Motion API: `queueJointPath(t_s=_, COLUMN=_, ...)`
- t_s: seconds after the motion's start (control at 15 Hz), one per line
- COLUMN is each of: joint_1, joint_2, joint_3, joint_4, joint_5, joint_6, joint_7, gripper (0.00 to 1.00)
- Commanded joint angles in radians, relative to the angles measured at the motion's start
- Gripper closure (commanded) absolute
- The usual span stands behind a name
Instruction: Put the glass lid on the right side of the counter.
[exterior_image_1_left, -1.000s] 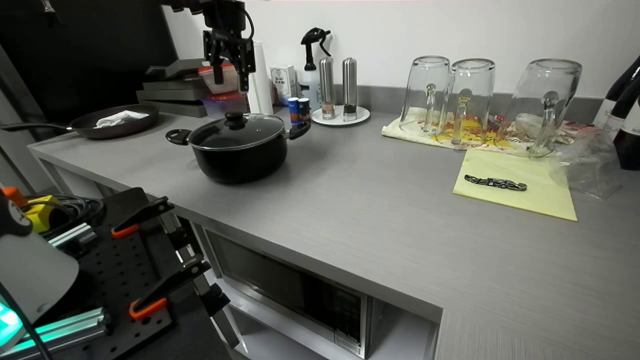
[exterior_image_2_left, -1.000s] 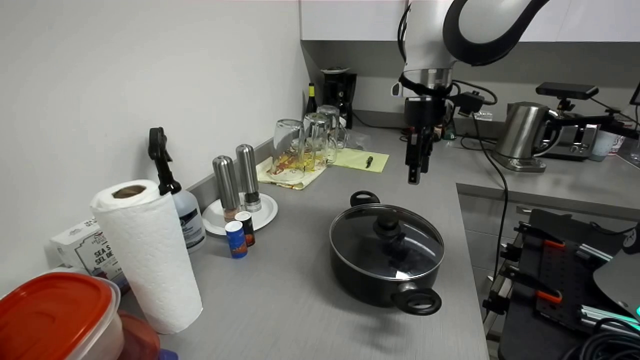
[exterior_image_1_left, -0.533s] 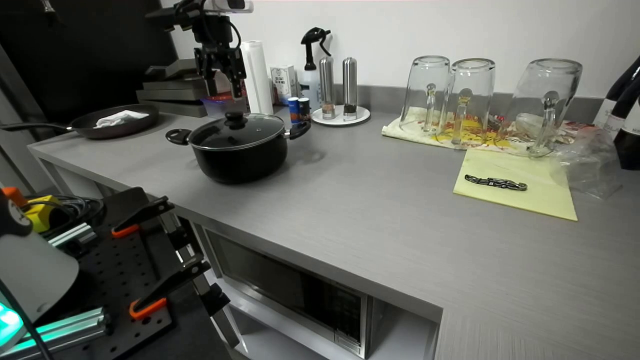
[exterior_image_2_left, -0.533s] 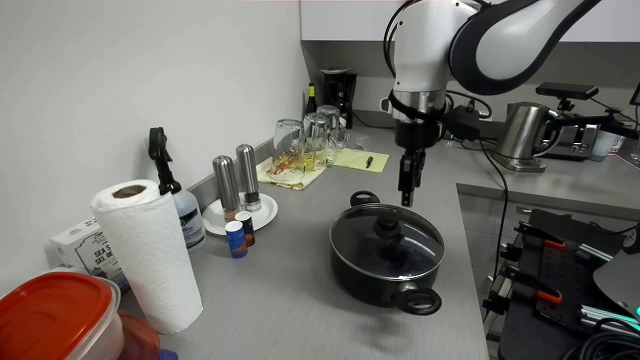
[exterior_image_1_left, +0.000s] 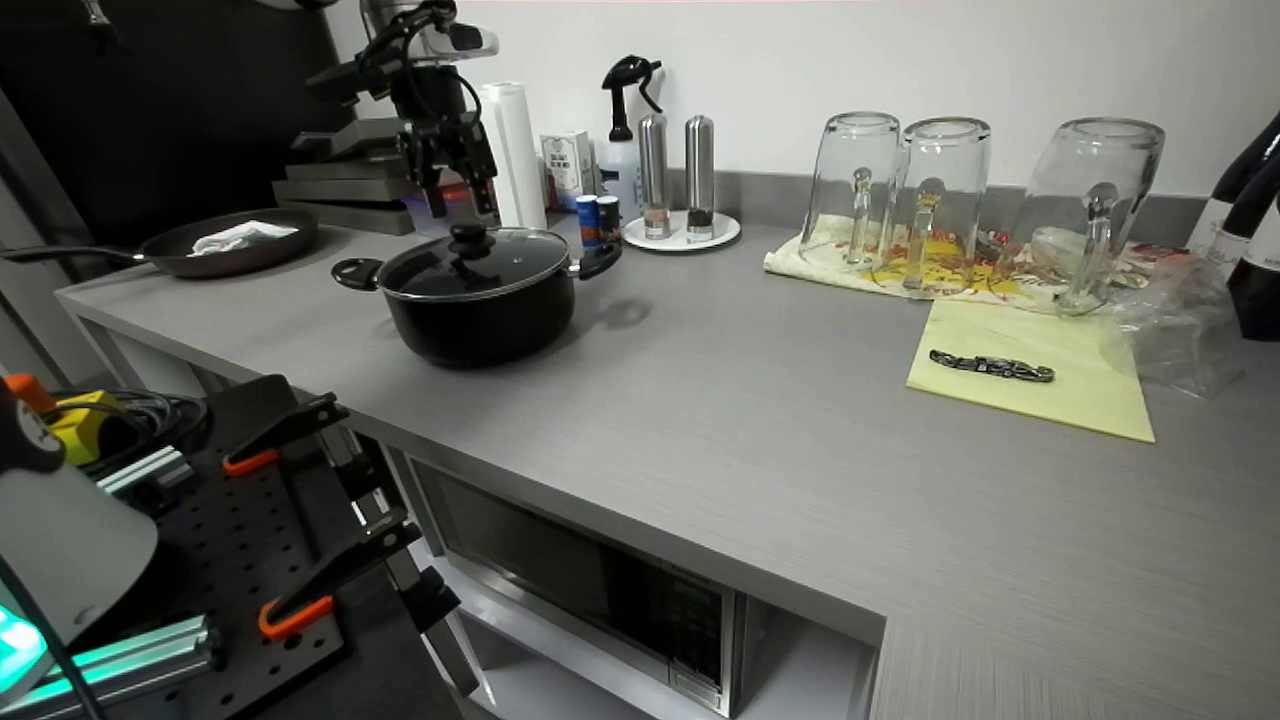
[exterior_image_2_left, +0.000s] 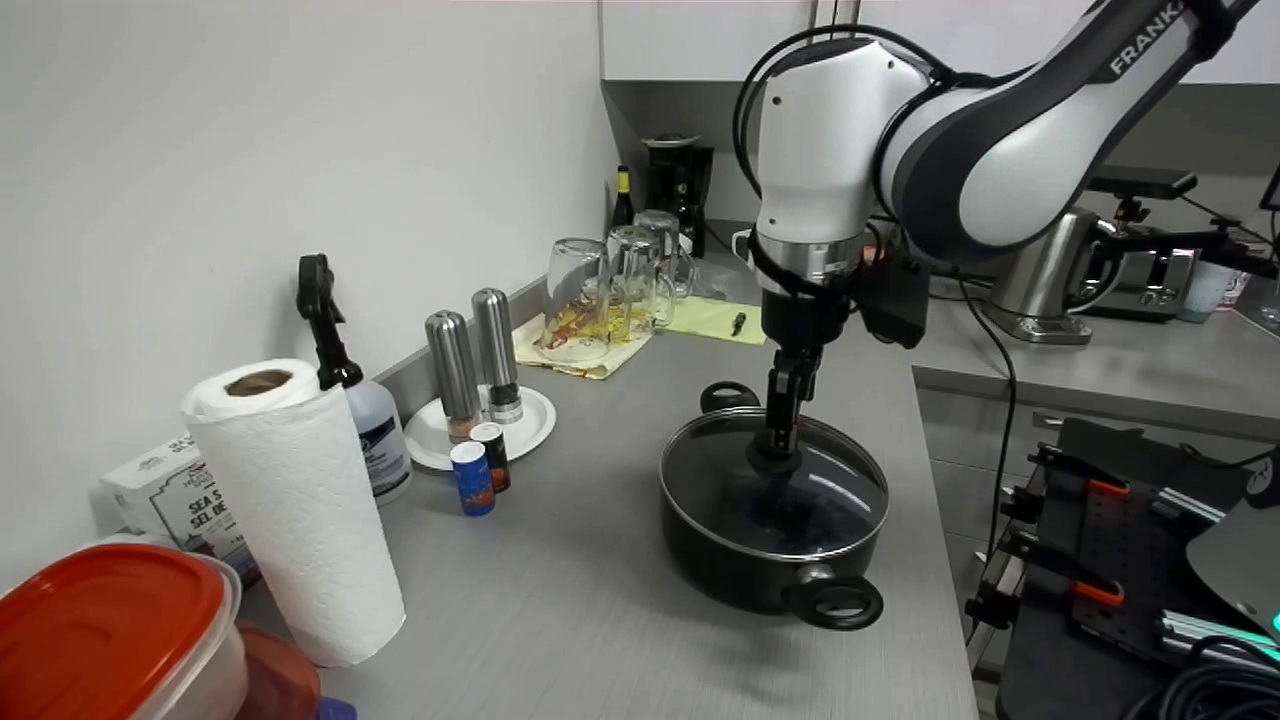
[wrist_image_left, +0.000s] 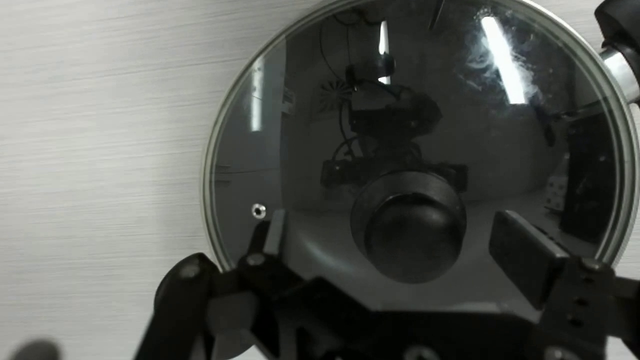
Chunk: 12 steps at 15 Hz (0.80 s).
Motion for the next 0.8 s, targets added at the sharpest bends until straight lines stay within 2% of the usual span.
queueJointPath(t_s=0.0, joint_1=0.026, joint_2=0.076, joint_3=-0.024, joint_4=0.053, joint_5=-0.055, joint_6=0.033, joint_7=0.060, gripper=0.00)
queueJointPath(t_s=0.27, joint_1=0.040, joint_2=0.116, joint_3=-0.047, joint_4=0.079, joint_5=-0.058, joint_6=0.039, joint_7=0.070, gripper=0.00)
queueJointPath(t_s=0.33, joint_1=0.043, joint_2=0.122, joint_3=-0.052, joint_4=0.084, joint_5=-0.052, joint_6=0.041, joint_7=0.067, gripper=0.25)
queueJointPath(t_s=0.4, joint_1=0.045, joint_2=0.127, joint_3=-0.057, joint_4=0.087, joint_5=-0.049, joint_6=0.043, joint_7=0.065, gripper=0.26)
queueJointPath(t_s=0.73, joint_1=0.055, joint_2=0.132, joint_3=-0.068, joint_4=0.099, joint_5=-0.045, joint_6=0.048, joint_7=0.066, gripper=0.64)
